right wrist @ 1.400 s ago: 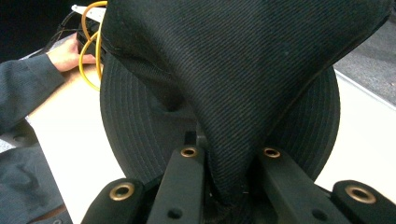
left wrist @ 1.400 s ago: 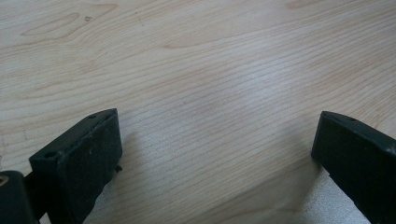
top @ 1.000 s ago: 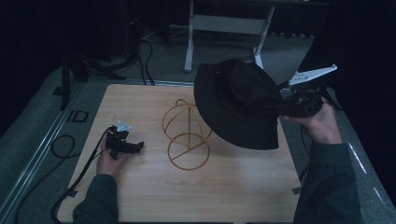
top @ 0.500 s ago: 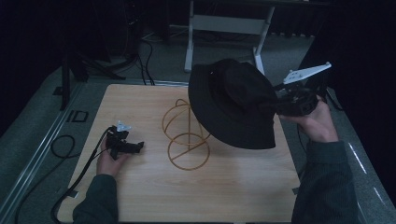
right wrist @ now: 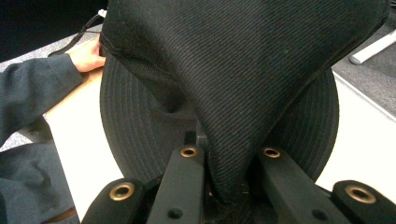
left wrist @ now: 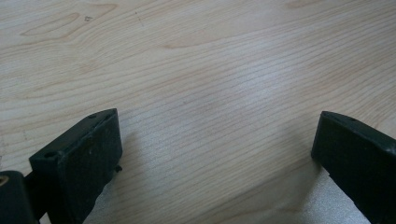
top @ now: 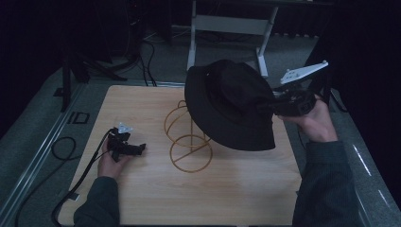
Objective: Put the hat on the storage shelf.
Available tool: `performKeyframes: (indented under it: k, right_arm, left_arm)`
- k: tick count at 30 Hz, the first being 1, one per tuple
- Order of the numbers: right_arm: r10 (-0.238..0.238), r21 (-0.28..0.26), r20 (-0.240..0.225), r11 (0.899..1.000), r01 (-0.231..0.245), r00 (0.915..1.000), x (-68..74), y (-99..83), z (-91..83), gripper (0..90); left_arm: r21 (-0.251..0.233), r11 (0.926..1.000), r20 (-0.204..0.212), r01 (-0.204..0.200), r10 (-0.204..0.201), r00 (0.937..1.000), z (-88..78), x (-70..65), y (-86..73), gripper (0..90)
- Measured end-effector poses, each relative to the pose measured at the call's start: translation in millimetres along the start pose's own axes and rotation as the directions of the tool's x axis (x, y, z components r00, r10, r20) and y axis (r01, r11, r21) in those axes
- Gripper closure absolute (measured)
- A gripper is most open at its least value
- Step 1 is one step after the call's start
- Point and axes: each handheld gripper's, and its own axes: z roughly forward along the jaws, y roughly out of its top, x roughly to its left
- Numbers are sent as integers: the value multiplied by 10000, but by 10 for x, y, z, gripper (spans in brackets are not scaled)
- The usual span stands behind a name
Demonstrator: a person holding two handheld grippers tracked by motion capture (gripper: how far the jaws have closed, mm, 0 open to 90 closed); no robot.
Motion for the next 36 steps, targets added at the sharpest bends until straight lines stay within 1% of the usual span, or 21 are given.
performKeyframes:
  k: [16,36]
  right_arm:
    - [-219,173,-40,9996,220,9998,66,111,72,867]
    - [-833,541,-367,9949,852,9959,211,313,275,866]
  left_arm:
    - [-3,10000,4,0,0,10000,1,0,1,20]
    - [9,10000,11,-1,1,10000,0,0,1,20]
